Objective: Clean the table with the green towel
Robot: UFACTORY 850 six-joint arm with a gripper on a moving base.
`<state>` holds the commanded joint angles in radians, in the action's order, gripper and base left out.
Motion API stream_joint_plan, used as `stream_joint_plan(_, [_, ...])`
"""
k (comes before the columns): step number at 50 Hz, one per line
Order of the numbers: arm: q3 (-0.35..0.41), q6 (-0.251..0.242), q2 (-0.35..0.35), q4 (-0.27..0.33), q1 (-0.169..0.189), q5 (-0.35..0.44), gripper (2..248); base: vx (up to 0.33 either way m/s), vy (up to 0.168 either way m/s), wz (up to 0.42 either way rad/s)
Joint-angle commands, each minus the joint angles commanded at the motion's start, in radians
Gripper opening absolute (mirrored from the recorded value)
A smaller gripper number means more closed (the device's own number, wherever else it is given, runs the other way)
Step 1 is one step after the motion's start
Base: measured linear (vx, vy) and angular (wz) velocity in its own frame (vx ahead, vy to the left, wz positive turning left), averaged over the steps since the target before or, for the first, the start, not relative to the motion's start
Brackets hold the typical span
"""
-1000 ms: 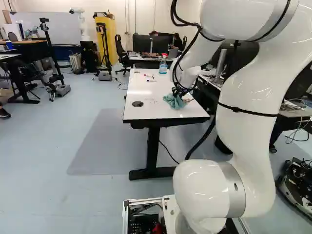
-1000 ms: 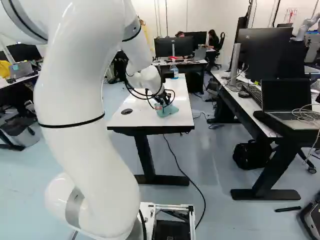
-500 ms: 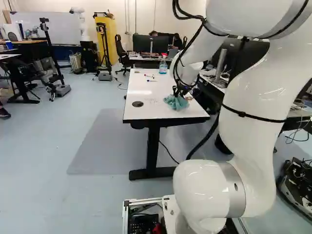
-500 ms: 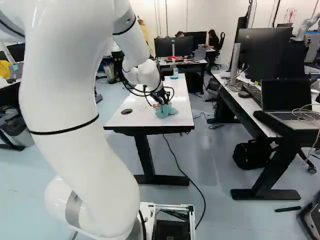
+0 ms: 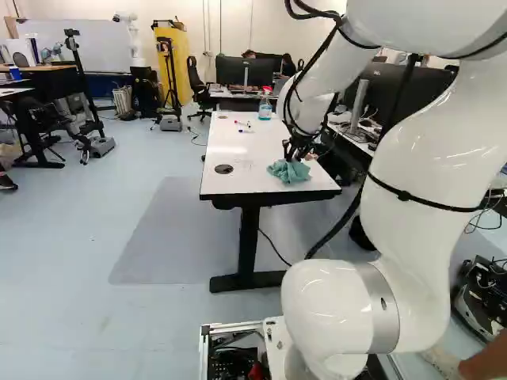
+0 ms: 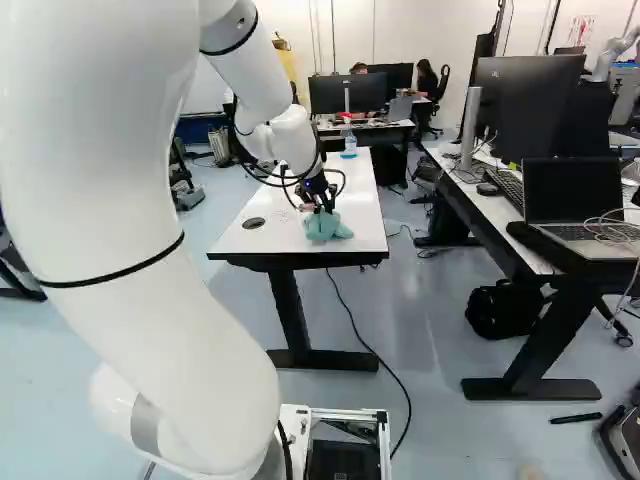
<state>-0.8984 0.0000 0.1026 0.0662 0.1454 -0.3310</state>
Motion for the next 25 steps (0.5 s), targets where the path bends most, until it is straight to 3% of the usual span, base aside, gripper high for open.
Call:
stream_joint_plan(9, [0.006,0.0,-0.027,0.0,-0.001,-0.062,46,0.0,0.0,0.0])
stream_joint_plan(25, [0.006,0.0,-0.027,0.0,-0.001,-0.066,46,0.0,0.0,0.0])
